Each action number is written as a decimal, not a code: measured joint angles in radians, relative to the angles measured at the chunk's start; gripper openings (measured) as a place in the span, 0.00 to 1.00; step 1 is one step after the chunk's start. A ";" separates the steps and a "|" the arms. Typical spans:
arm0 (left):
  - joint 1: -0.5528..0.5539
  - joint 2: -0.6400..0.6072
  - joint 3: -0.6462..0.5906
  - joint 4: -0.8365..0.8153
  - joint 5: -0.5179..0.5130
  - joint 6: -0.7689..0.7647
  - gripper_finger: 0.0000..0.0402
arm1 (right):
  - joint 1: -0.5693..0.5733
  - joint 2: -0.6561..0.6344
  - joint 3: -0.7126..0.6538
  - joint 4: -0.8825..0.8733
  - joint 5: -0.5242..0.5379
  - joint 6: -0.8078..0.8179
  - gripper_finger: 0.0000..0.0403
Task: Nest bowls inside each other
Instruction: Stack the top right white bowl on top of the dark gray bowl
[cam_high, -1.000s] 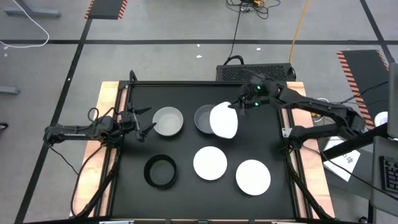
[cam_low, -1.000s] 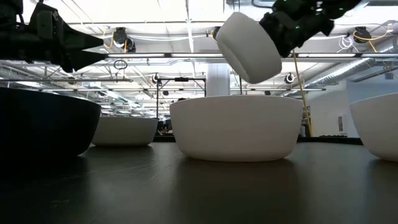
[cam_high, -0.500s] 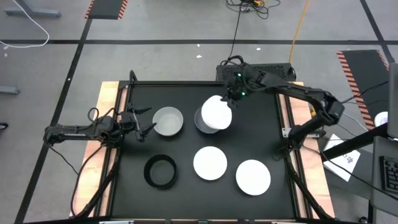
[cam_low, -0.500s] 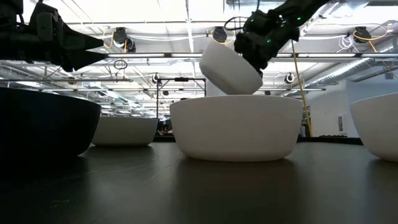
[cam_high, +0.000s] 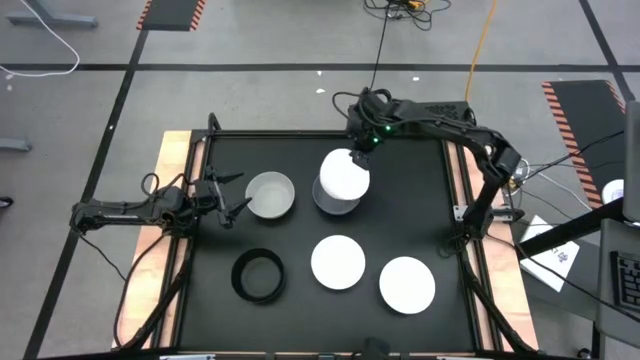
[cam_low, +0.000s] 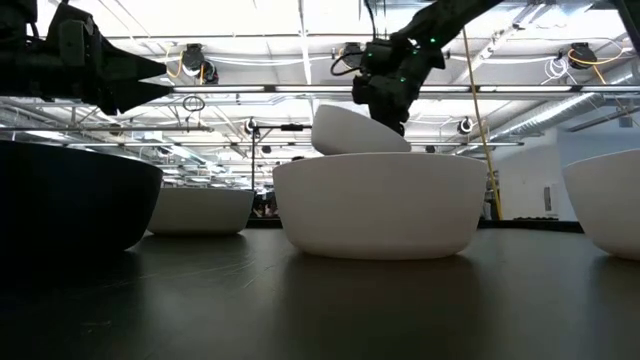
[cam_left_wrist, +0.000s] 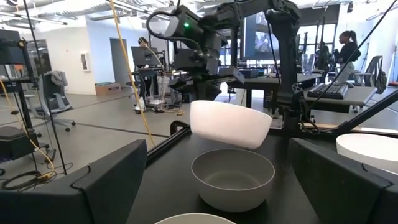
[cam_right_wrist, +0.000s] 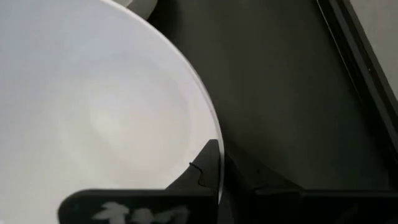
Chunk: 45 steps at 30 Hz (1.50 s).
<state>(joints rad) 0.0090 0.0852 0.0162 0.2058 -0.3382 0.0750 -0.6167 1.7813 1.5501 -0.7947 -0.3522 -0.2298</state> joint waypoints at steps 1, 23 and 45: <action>0.000 0.000 0.000 0.000 0.000 0.000 0.98 | 0.005 0.008 0.014 -0.010 0.001 -0.003 0.00; 0.000 0.000 0.000 -0.025 0.000 -0.001 0.98 | 0.103 0.106 0.058 -0.057 0.164 -0.019 0.00; 0.000 0.000 0.000 -0.029 -0.001 -0.002 0.98 | 0.101 0.161 0.057 -0.287 0.212 0.012 0.00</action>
<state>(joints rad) 0.0086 0.0850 0.0162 0.1764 -0.3389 0.0734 -0.5152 1.9423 1.6070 -1.0817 -0.1402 -0.2180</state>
